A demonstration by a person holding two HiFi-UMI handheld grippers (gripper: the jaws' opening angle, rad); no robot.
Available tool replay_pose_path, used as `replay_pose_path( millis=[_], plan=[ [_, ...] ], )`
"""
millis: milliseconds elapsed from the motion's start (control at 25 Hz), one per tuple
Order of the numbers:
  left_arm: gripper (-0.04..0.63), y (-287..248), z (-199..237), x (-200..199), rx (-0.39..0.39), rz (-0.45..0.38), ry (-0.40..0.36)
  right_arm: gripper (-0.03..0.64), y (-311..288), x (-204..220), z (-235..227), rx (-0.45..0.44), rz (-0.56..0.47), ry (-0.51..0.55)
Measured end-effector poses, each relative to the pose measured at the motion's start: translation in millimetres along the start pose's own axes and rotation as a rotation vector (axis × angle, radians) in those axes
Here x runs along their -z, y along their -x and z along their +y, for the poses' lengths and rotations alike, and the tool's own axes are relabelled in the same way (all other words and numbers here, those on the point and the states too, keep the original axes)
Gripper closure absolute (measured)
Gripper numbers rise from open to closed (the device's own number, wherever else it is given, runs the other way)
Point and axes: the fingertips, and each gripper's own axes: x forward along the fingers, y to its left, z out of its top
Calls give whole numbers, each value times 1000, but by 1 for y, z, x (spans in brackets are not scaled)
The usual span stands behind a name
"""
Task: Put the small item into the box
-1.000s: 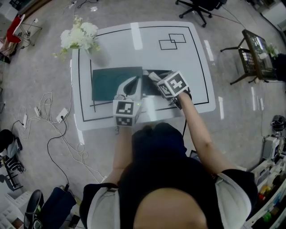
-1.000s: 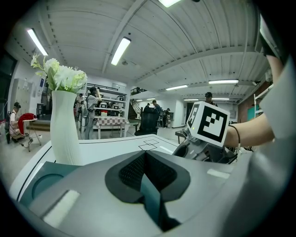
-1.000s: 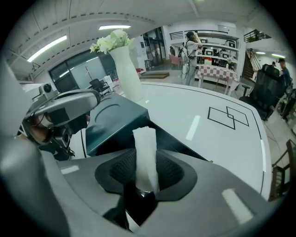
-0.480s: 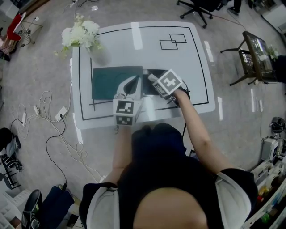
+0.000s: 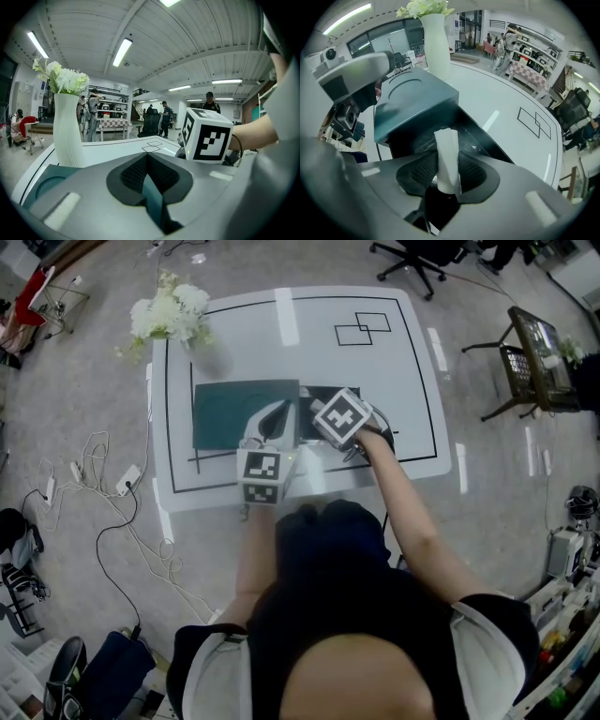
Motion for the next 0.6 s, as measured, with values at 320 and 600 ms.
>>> replay_pose_path(
  millis=[320, 600],
  plan=[
    [586, 3, 2, 2, -2, 4, -2, 477, 1, 0, 2, -21, -10, -15],
    [586, 4, 2, 2, 2, 6, -4, 399, 2, 1, 3, -18, -25, -35]
  ],
)
